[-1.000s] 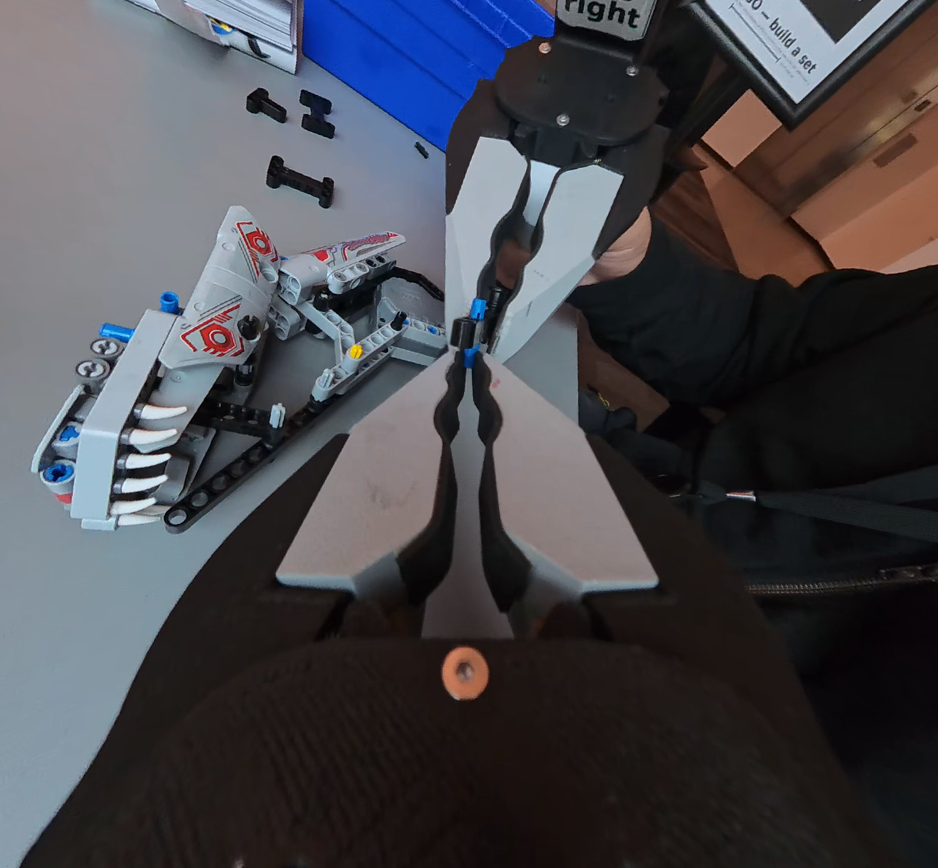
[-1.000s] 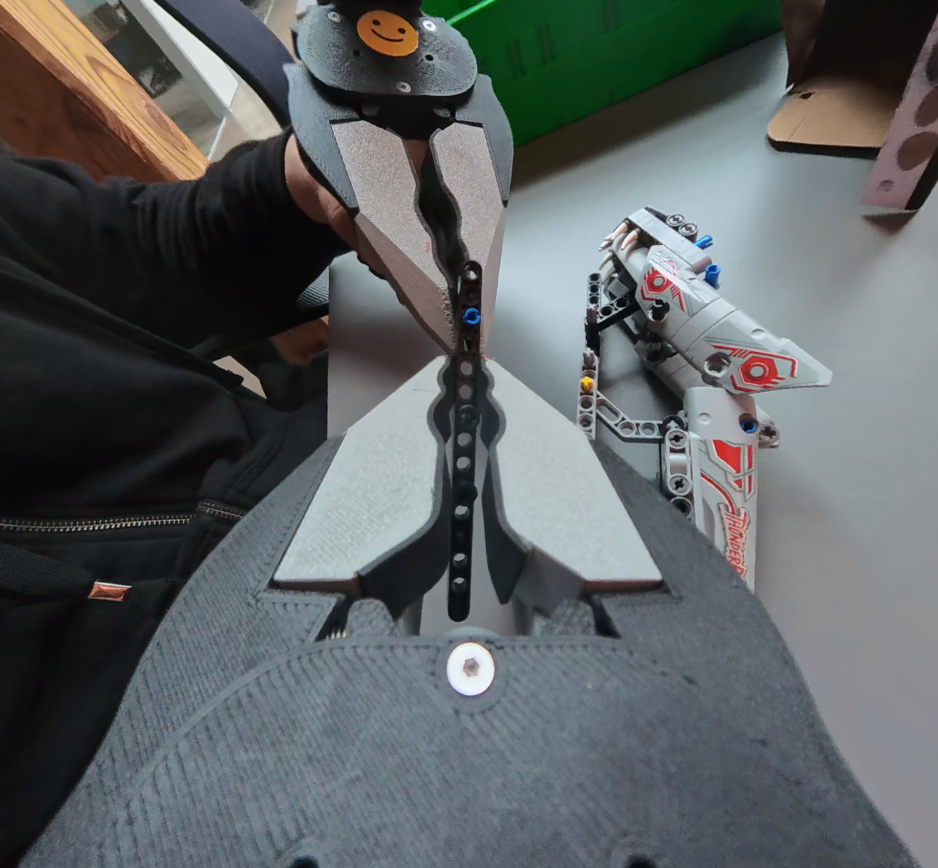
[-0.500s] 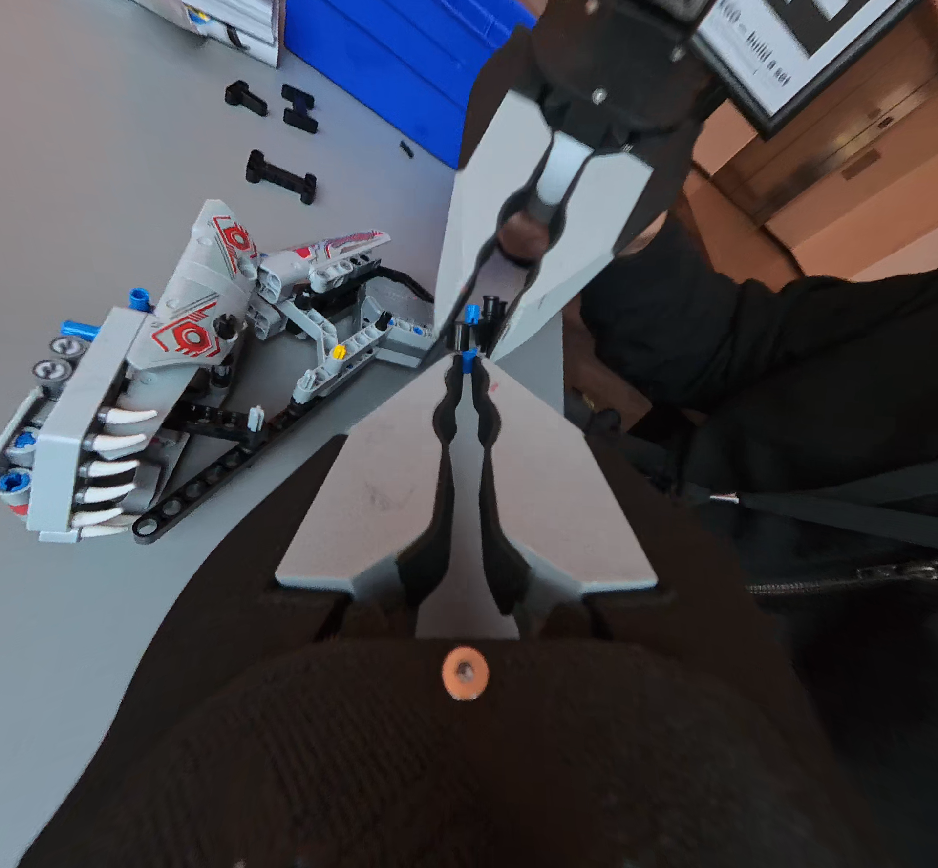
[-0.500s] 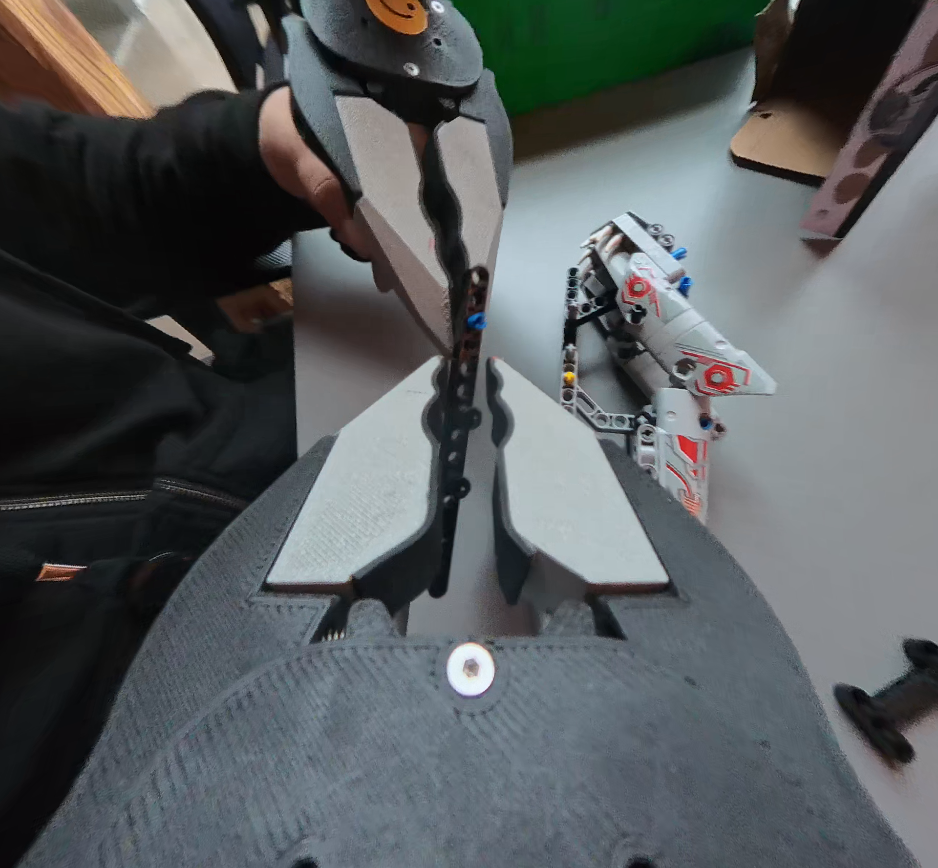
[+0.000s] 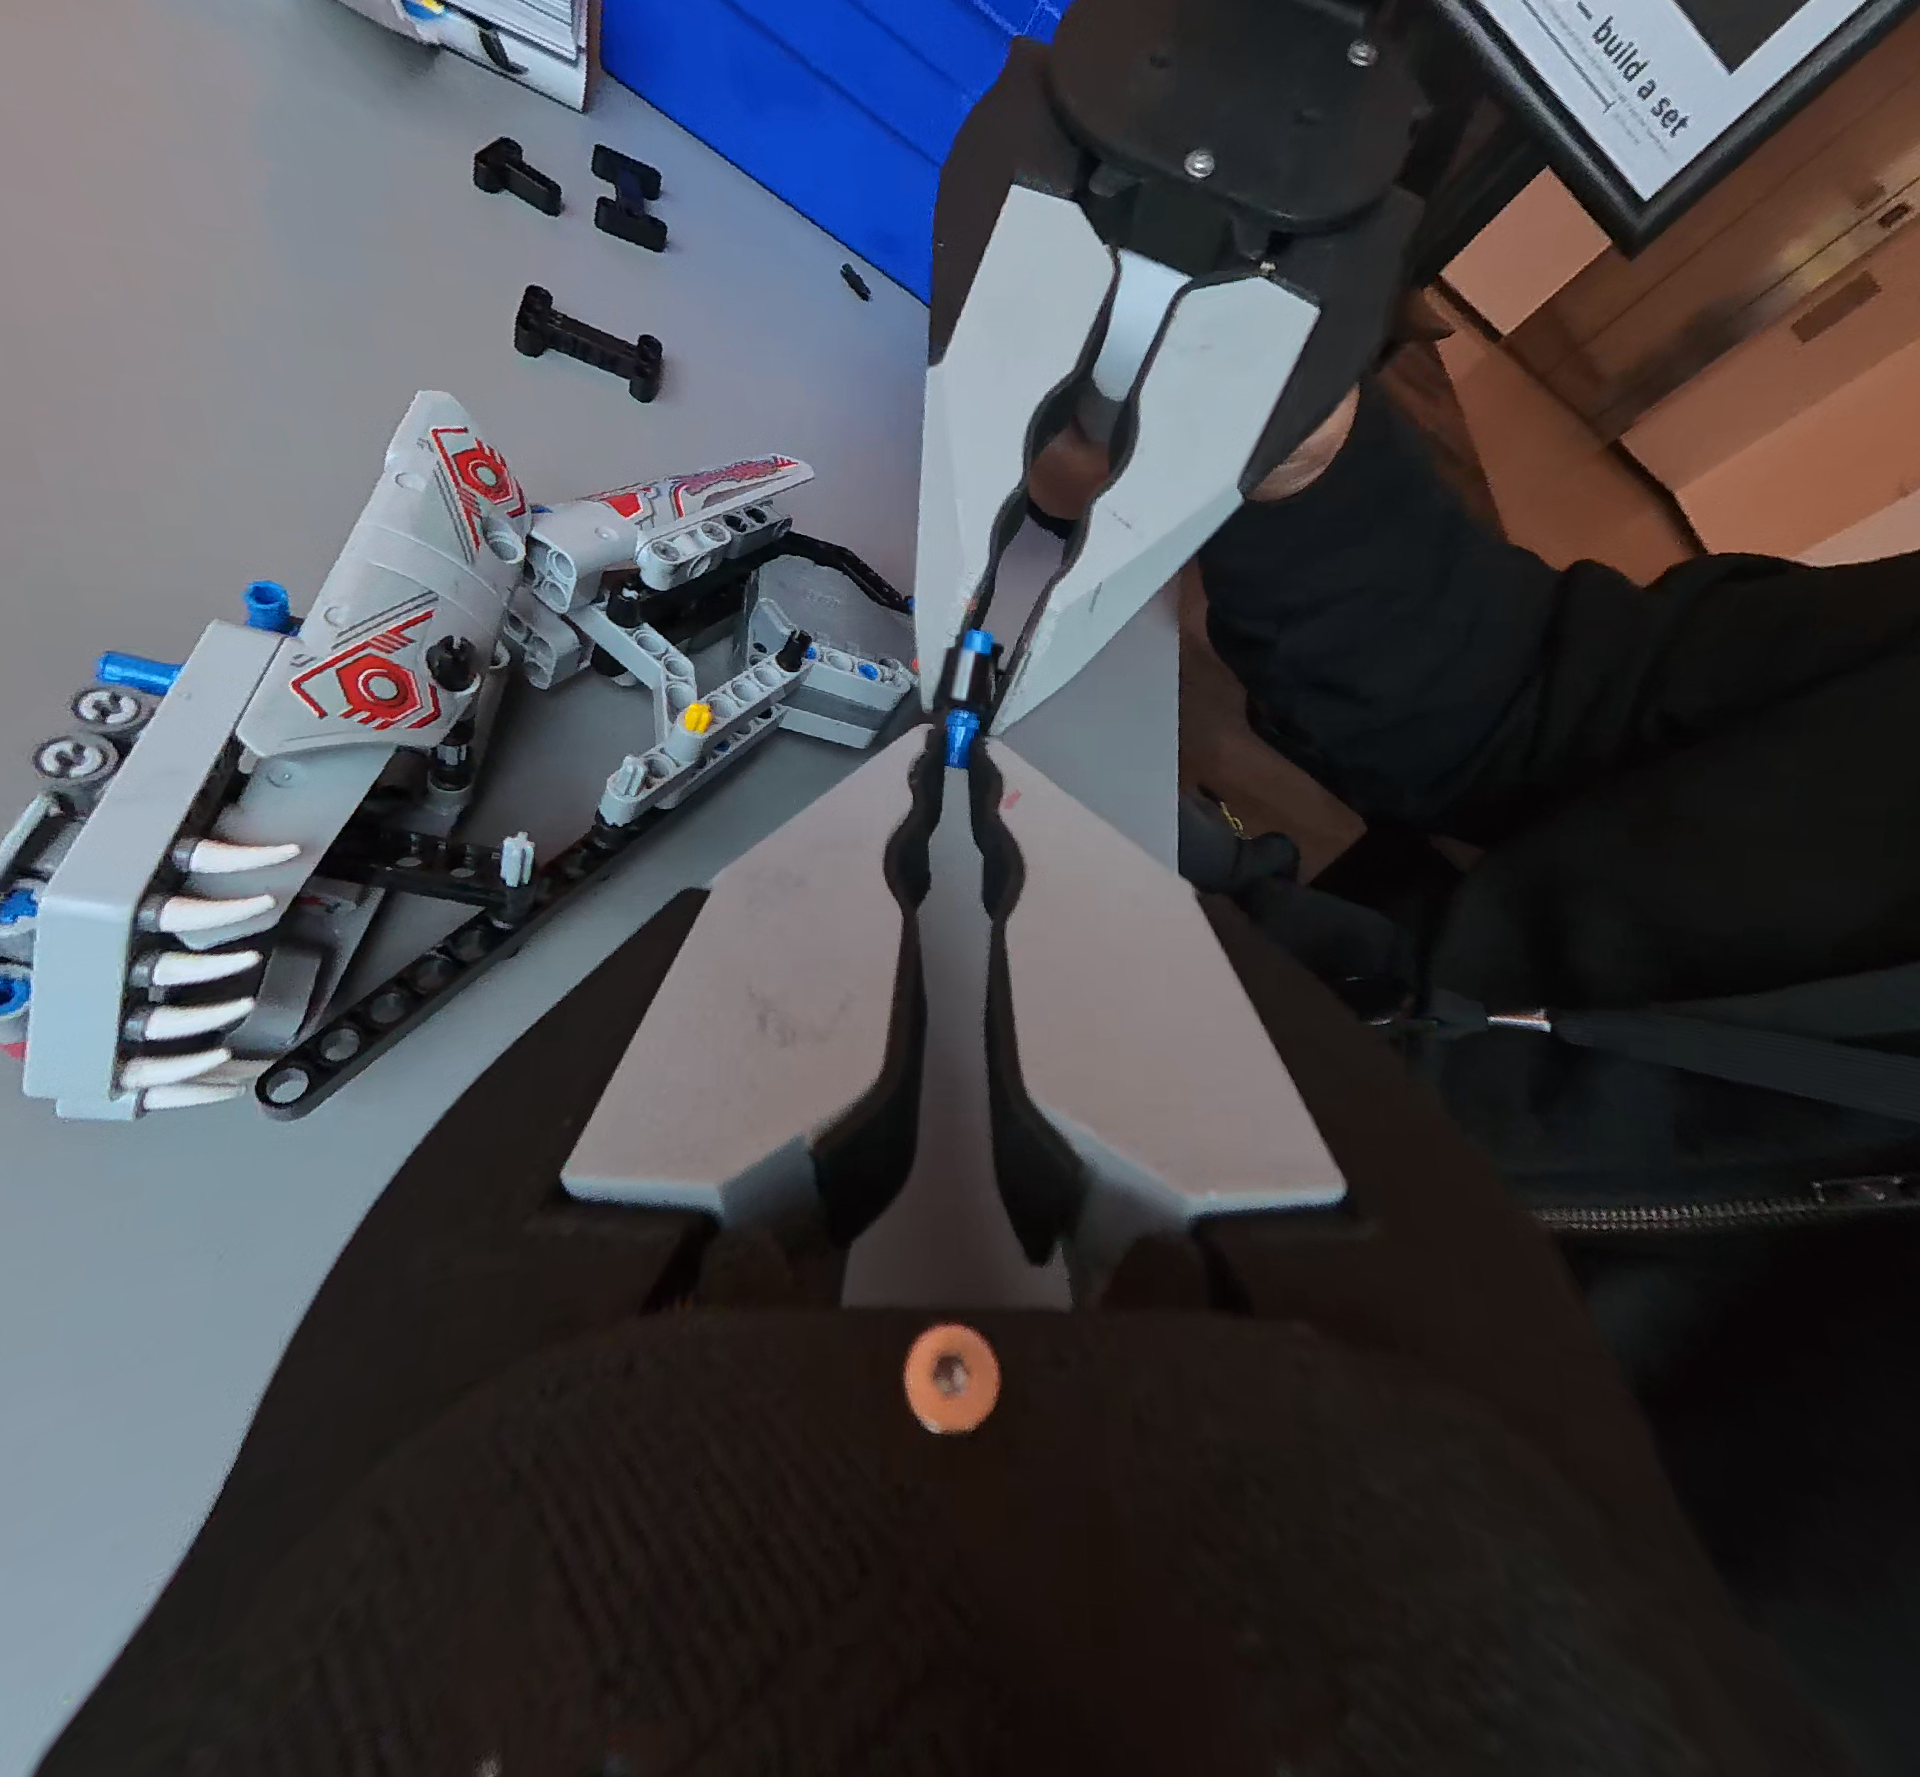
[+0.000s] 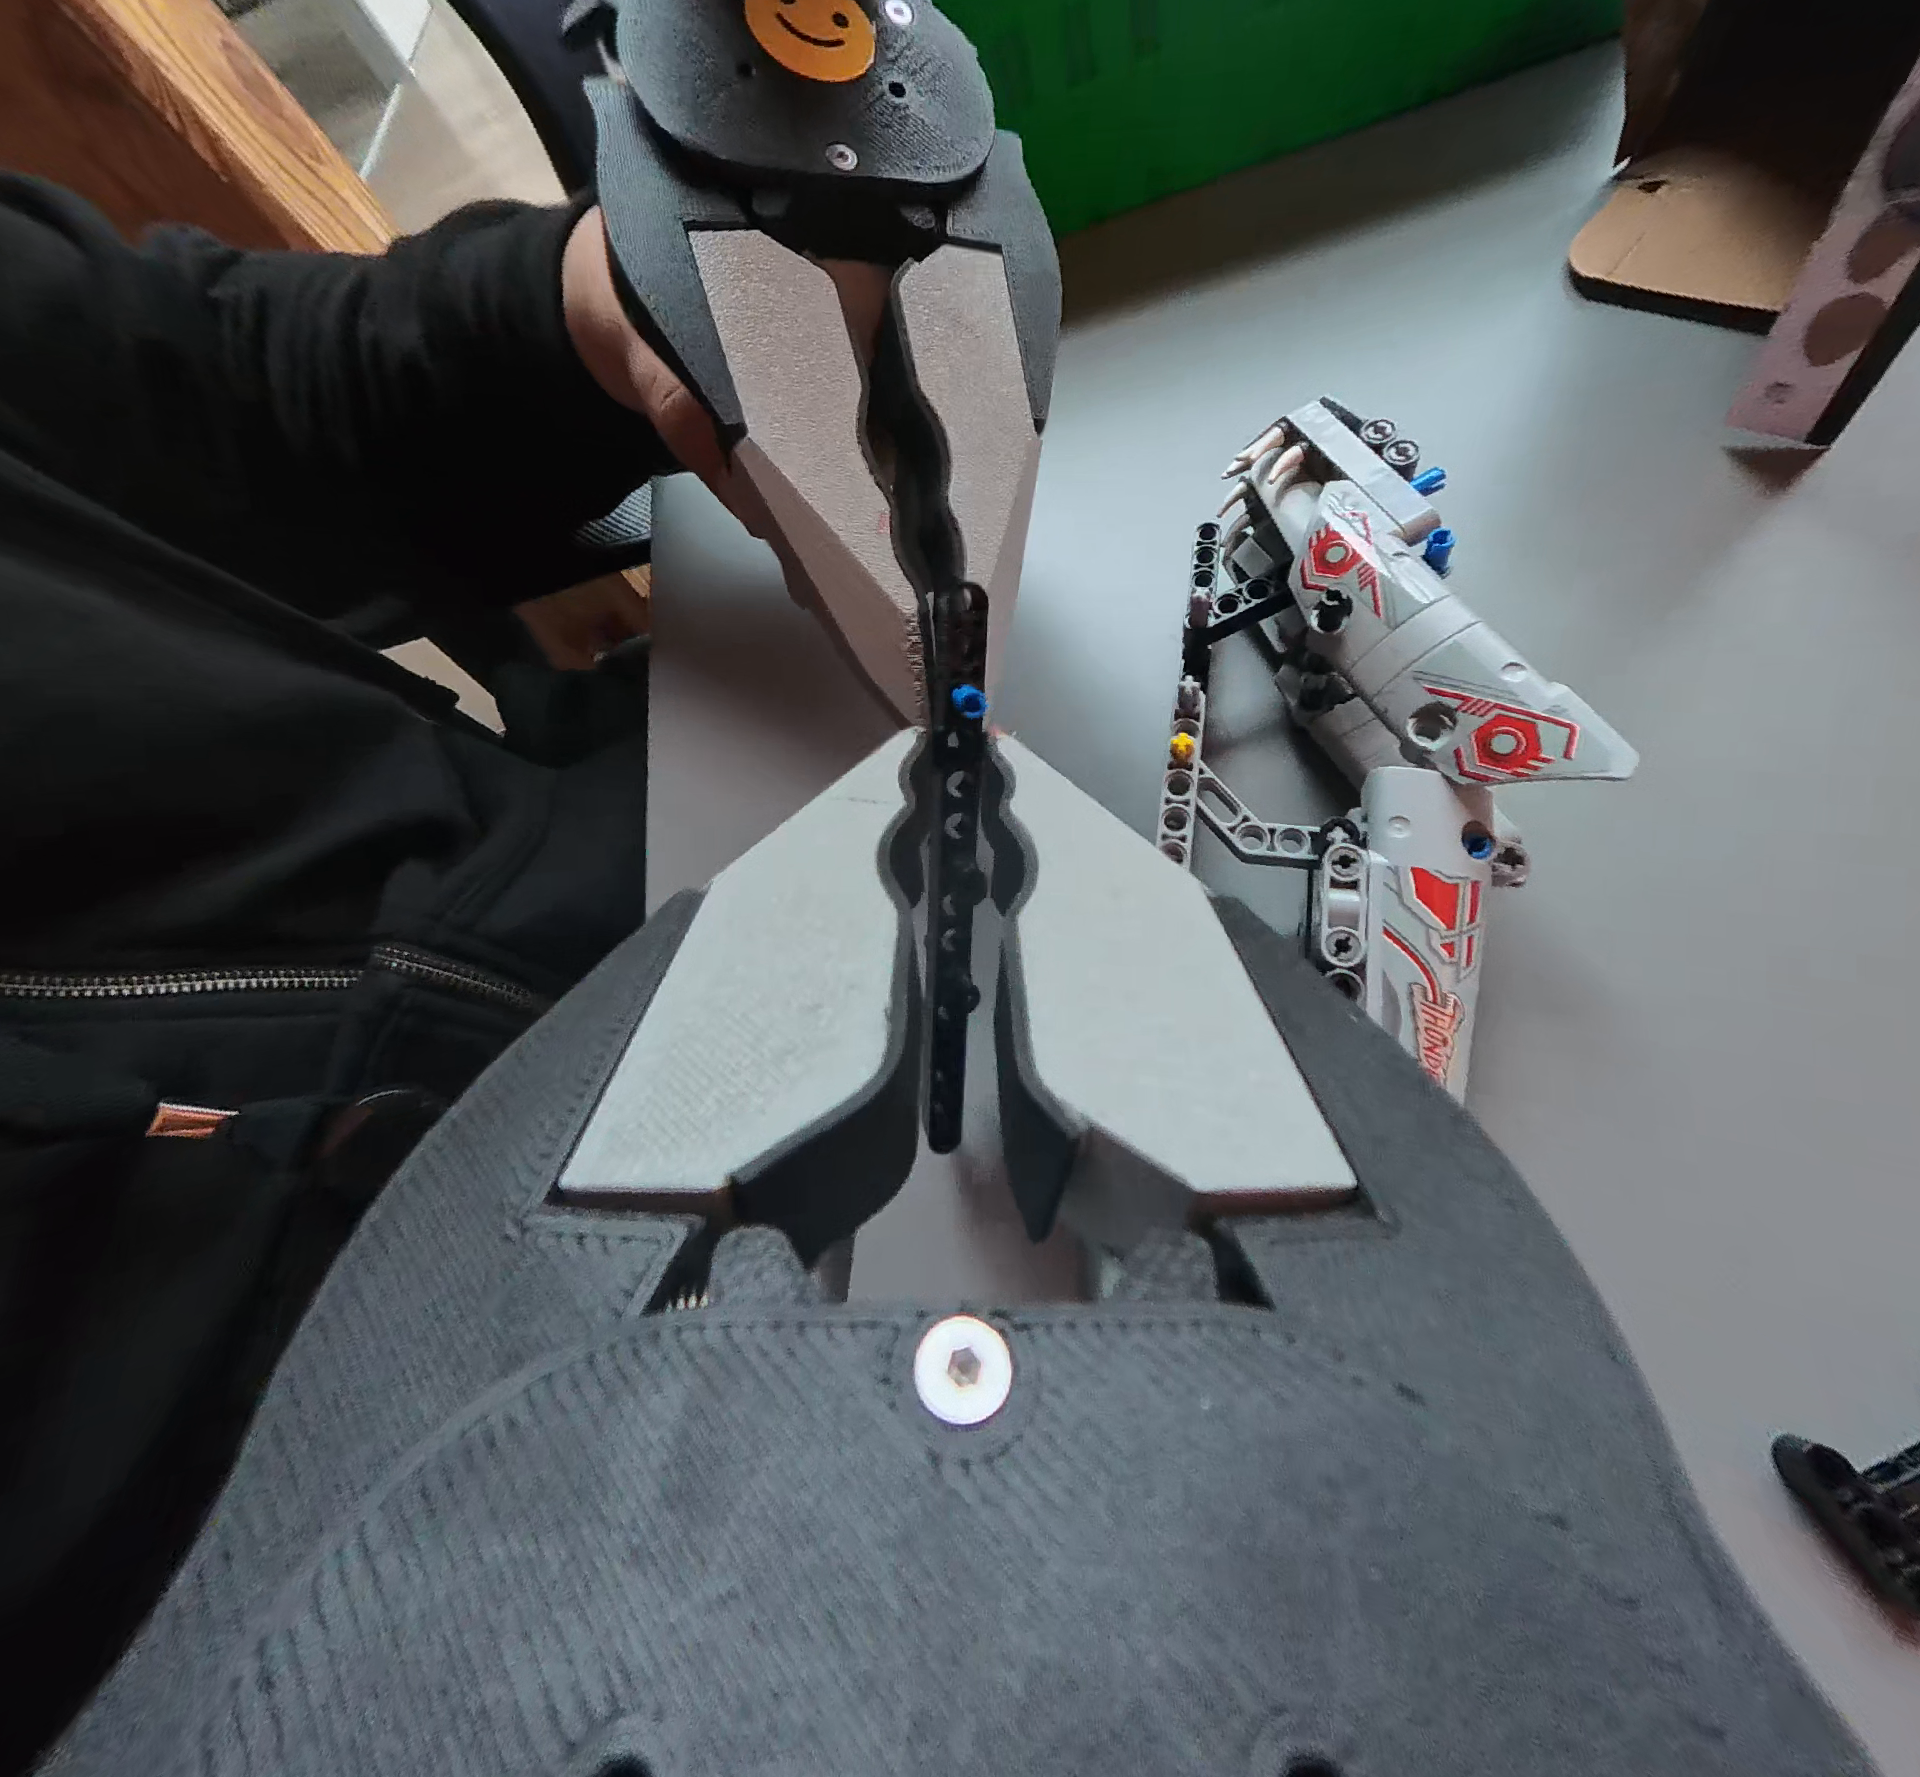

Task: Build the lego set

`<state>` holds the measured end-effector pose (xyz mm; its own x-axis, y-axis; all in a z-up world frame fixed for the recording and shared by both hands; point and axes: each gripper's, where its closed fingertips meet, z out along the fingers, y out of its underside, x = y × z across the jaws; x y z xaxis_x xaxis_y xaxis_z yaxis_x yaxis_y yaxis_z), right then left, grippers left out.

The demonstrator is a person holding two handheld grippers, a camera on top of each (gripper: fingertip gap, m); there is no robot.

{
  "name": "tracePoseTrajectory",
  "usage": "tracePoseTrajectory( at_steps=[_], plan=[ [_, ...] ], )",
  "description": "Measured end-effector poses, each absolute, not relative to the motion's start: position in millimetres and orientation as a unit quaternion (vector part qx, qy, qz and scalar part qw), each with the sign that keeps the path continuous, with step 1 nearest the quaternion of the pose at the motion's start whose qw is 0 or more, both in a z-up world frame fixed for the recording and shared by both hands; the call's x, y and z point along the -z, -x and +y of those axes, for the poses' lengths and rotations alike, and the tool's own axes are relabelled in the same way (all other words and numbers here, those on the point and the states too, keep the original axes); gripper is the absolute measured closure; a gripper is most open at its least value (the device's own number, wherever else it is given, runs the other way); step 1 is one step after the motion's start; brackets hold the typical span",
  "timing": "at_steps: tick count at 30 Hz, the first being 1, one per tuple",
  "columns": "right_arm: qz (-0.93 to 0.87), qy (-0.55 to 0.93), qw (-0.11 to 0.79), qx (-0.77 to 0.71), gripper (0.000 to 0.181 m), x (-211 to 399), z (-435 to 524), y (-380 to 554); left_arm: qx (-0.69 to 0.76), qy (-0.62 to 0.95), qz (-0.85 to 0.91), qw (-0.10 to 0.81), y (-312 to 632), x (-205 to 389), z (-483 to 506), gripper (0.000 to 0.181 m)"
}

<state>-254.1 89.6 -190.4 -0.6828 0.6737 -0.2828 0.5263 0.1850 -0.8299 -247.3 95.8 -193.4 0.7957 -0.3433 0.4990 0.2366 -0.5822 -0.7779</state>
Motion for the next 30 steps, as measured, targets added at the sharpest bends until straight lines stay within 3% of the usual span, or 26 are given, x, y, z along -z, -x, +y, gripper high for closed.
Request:
tracePoseTrajectory(
  at_steps=[5,8,21,23,24,26,30],
  plan=[
    [-0.778,0.381,0.079,-0.493,0.178,190.1,89.6,251.8,0.357,0.806,0.035,0.471,243.3,185.1,94.7,0.168],
    [-0.782,0.38,0.069,-0.489,0.178,191.7,87.6,250.5,0.34,0.815,0.038,0.468,246.1,188.7,94.7,0.177],
    [-0.707,0.415,0.059,-0.569,0.178,182.9,89.7,263.9,0.347,0.813,0.008,0.468,257.7,194.0,89.4,0.179],
    [-0.644,0.438,0.092,-0.62,0.178,160.8,120.4,269.2,0.295,0.854,-0.003,0.43,273.7,227.0,77.4,0.179],
    [-0.615,0.438,0.104,-0.647,0.179,143.9,139.0,266.3,0.35,0.823,-0.028,0.446,271.5,221.4,73.3,0.179],
    [-0.639,0.427,0.109,-0.631,0.178,139.3,143.6,258.5,0.384,0.783,-0.057,0.486,277.7,204.1,74.6,0.178],
    [-0.674,0.422,0.085,-0.6,0.178,148.9,115.0,261.7,0.319,0.826,-0.02,0.465,275.3,205.1,83.7,0.178]
  ],
)
